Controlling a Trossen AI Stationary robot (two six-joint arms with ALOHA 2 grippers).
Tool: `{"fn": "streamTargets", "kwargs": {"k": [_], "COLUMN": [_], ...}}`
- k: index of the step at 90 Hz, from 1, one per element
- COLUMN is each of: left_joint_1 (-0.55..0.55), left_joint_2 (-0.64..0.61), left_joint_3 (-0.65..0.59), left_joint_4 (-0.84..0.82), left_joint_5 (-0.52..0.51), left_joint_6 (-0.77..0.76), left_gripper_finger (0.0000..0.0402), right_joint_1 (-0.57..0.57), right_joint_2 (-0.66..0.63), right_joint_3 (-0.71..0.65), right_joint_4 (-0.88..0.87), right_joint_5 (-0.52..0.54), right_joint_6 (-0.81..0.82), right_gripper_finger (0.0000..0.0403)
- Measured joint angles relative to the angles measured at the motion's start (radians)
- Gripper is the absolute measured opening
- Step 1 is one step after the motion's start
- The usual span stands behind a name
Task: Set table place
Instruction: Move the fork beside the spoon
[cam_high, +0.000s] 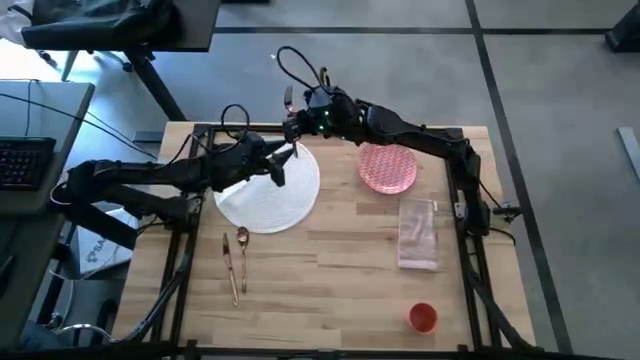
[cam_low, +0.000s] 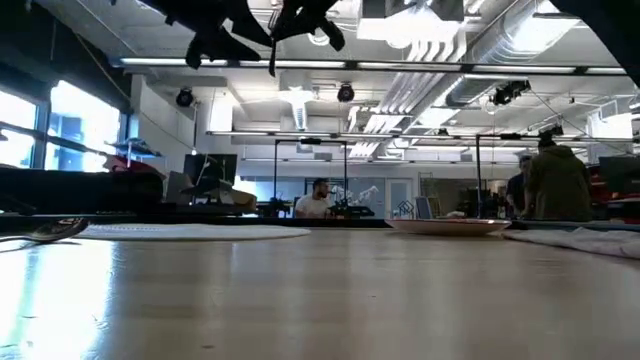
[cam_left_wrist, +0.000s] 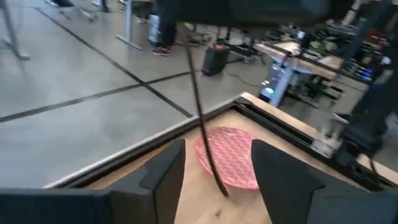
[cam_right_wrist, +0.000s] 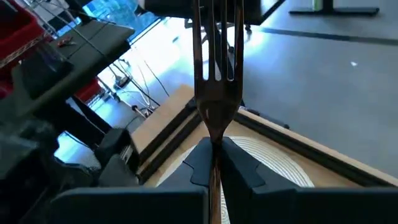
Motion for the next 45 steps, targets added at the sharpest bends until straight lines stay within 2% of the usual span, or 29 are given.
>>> {"fn": "streamTargets", "kwargs": {"k": [25,45], "left_joint_1": [0.034,0.03], "left_joint_2": [0.075,0.078], "left_joint_3": [0.048,0.056], "left_joint_4": [0.057,0.035], "left_joint_5": [0.066,0.074], "left_joint_6": [0.043,0.06], "left_gripper_finger": [0.0167,0.0096], "right_joint_1": [0.042,0.043], "right_joint_2": [0.0,0.0], "right_joint_3": [0.0,0.0], "right_joint_4": [0.005,-0.021], "right_joint_5": [-0.01,-0.01], "right_joint_6": [-0.058,-0.054], "right_gripper_finger": [0.0,0.0]}}
